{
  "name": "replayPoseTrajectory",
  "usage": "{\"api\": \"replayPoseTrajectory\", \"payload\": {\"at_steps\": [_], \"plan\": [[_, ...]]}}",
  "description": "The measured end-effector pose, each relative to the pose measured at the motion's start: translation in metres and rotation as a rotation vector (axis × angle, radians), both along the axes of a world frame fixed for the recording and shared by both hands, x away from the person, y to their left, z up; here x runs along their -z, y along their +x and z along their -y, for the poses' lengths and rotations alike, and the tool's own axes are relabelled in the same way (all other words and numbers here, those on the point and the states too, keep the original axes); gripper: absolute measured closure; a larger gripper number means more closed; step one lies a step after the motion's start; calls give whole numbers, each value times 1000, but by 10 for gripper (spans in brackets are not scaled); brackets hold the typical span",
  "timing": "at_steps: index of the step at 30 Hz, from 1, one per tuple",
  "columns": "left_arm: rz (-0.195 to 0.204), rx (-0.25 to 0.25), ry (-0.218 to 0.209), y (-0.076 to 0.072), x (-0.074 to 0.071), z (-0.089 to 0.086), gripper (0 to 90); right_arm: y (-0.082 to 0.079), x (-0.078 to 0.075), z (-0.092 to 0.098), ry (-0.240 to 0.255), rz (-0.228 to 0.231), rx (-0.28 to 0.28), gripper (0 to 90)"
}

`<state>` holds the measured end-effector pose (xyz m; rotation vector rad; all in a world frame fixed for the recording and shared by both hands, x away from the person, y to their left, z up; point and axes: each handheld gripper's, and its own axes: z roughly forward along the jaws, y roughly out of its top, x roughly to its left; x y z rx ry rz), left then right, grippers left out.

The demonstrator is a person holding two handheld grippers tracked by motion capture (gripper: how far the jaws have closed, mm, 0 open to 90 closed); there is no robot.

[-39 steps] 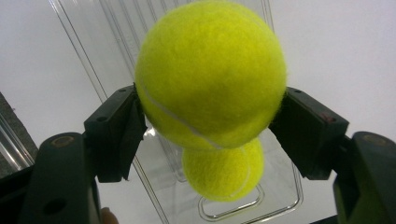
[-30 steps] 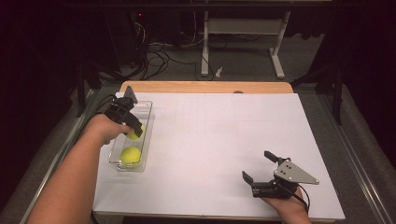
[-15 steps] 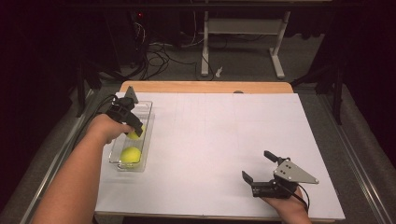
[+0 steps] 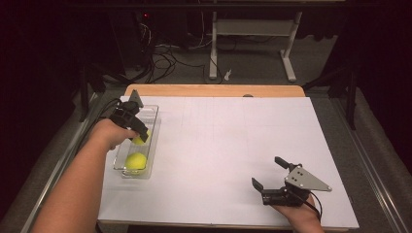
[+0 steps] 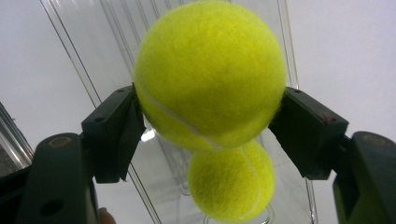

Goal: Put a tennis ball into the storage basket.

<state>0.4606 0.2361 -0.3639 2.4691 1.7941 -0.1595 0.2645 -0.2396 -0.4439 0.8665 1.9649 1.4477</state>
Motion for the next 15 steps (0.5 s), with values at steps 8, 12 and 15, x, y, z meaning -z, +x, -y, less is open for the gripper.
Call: {"api": "replayPoseTrajectory", "payload": {"at_steps": [8, 12, 15], "plan": [[31, 22, -66, -6, -12, 1, 8, 0, 0, -2, -7, 2, -5, 1], [32, 25, -61, -9, -14, 0, 8, -1, 0, -3, -7, 4, -7, 1], [35, 30, -73, -11, -15, 1, 8, -1, -1, -3, -9, 6, -7, 1]]}}
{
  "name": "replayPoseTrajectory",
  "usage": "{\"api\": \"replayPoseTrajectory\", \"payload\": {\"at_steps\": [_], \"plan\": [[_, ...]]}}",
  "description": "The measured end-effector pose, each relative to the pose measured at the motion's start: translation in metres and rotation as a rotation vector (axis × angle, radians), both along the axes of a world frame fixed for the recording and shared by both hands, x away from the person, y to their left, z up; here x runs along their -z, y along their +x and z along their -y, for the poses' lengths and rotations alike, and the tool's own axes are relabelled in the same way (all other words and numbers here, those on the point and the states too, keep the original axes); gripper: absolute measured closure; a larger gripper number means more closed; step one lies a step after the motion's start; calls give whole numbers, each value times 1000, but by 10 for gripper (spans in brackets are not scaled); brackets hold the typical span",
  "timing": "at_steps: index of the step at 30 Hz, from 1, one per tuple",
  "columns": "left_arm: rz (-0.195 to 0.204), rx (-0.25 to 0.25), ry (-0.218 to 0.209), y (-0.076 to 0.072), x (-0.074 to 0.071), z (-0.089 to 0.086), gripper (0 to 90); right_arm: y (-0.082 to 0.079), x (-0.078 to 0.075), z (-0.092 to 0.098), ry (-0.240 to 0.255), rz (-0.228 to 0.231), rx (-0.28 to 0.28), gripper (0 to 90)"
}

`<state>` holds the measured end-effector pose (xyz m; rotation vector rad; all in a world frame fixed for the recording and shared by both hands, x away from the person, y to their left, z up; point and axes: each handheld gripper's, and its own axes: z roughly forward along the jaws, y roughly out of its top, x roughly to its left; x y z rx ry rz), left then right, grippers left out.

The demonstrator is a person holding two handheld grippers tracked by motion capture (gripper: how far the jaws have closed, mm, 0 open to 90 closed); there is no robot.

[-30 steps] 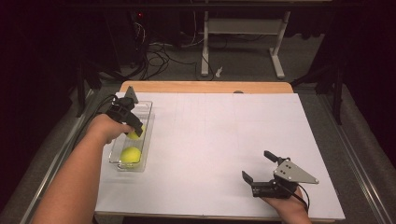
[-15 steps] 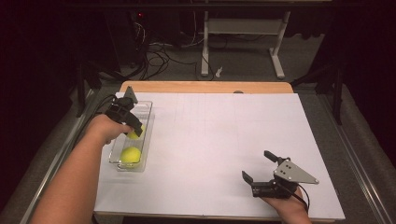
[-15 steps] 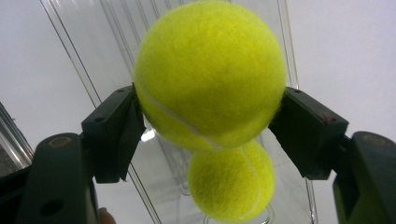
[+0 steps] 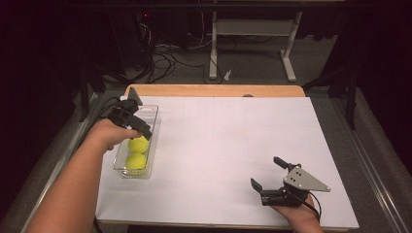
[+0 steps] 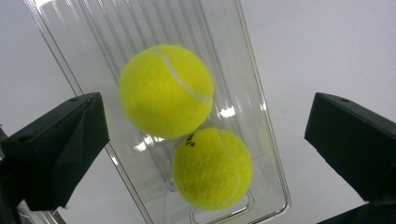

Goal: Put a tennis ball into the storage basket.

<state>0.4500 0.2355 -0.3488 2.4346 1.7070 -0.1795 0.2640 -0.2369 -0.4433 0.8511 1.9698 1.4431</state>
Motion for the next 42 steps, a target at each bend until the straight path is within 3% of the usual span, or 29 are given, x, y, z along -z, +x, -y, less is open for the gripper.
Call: {"api": "replayPoseTrajectory", "payload": {"at_steps": [19, 28, 42], "plan": [[3, -5, 23, -7, -2, 2, 7, 0, 0, -1, 0, -2, -1, 1], [20, 19, 29, -12, -2, 11, 5, 0, 0, -1, -3, 0, -2, 1], [13, 77, 37, -22, 4, 38, 1, 1, 1, -4, -8, -4, -6, 1]]}}
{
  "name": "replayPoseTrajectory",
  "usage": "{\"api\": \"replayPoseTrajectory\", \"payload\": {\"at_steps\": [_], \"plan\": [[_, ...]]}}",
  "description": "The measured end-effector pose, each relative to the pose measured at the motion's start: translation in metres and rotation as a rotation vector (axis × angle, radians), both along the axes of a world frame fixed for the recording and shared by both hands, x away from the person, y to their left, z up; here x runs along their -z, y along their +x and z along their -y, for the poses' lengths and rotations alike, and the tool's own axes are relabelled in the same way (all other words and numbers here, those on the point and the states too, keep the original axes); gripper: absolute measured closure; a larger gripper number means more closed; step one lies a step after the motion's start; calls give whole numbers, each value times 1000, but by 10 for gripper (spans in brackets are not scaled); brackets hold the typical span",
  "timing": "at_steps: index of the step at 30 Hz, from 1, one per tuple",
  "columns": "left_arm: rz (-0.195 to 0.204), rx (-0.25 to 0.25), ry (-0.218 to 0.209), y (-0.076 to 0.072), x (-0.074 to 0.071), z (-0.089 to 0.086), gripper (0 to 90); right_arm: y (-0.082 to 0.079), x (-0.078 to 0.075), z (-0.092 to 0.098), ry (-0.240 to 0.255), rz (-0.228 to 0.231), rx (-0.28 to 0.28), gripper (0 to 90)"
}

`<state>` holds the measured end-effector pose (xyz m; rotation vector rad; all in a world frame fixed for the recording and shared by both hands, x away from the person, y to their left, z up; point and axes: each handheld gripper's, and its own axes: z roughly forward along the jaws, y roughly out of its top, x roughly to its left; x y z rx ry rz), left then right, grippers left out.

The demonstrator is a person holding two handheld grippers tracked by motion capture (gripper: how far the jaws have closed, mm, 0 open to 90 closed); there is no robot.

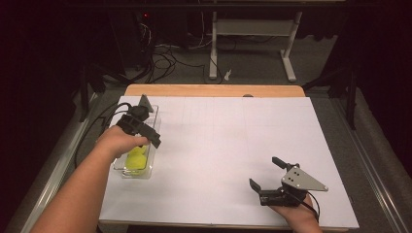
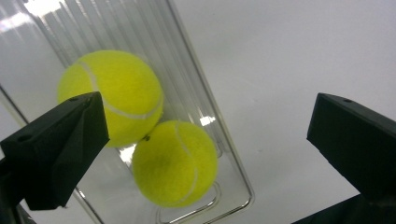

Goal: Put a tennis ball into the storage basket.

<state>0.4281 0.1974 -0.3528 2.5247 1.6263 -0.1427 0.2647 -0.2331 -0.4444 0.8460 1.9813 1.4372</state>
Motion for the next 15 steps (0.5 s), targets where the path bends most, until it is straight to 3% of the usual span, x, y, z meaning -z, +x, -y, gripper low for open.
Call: {"api": "replayPoseTrajectory", "payload": {"at_steps": [8, 15], "plan": [[4, 34, -5, -6, 3, 22, 2, 0, 0, -1, -5, 1, -2, 1], [12, 51, -9, -11, 5, 30, 2, 0, 0, -1, -5, 1, -4, 1]]}}
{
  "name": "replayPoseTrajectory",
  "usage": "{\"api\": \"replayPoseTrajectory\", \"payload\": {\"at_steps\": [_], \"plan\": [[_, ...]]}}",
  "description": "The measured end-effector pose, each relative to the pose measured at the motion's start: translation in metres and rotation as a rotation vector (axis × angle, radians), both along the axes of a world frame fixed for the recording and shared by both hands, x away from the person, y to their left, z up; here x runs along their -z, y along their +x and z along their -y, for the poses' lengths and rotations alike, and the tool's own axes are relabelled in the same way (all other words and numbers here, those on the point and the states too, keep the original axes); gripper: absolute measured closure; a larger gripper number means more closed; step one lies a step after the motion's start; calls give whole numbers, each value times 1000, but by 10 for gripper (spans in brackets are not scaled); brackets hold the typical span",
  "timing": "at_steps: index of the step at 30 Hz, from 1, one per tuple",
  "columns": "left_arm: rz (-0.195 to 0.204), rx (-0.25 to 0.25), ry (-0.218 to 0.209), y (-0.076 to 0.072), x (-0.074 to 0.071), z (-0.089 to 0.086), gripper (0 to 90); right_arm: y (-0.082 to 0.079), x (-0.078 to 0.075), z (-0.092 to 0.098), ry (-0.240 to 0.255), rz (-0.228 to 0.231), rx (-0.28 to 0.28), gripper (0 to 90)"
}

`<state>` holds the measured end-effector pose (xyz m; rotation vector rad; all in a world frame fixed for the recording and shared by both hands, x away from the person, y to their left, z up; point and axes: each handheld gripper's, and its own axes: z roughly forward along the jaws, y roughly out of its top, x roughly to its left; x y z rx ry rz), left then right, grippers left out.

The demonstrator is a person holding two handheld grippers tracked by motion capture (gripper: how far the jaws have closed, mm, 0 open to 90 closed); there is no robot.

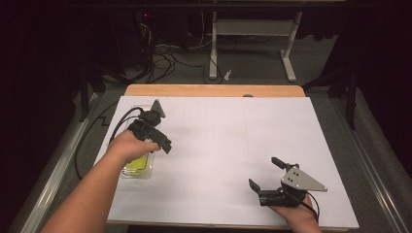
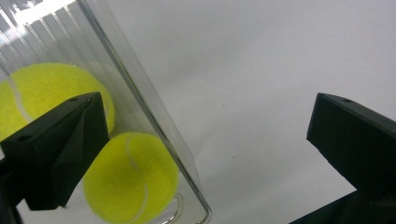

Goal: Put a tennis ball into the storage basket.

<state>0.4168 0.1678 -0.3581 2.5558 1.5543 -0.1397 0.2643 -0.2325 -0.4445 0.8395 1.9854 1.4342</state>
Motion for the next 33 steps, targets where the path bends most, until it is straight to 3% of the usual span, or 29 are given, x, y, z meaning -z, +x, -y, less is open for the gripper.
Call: {"api": "replayPoseTrajectory", "payload": {"at_steps": [9, 18, 33], "plan": [[10, 60, -19, -11, -6, 24, 6, 0, 0, -2, -4, 0, -4, 1], [15, 107, -26, -22, 2, 43, 7, -1, -1, -1, 0, 3, -1, 1], [-26, 156, -22, -35, 45, 64, 6, -2, -1, 0, 7, 4, 3, 1]]}}
